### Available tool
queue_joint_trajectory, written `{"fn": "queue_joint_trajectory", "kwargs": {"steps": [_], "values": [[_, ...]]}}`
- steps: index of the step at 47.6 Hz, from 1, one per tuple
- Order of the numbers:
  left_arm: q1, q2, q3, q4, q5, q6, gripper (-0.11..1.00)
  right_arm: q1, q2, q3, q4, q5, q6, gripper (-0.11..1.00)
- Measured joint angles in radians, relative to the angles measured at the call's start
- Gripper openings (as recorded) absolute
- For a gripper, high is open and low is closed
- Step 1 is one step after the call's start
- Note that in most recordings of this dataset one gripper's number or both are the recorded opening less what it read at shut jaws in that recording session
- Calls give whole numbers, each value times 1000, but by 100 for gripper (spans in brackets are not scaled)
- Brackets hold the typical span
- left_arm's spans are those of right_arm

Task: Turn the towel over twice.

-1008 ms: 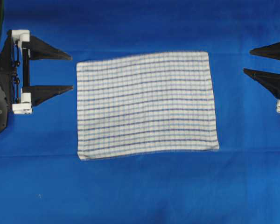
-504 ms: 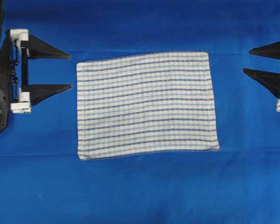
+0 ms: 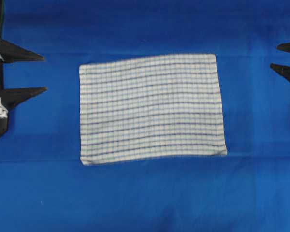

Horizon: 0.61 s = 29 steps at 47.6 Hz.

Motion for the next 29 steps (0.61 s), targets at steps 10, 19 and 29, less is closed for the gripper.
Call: {"fn": "queue_joint_trajectory", "kwargs": {"steps": [10,19,29], "values": [[0,-104,91,0,21,-25,79,0,-43,91,2,3,51,60],[2,-140,137,0,6,-31,78,-2,-44,120,2,3,89,60],[2,-141,138,0,3,-31,78,-2,-44,121,0,3,87,60]]}}
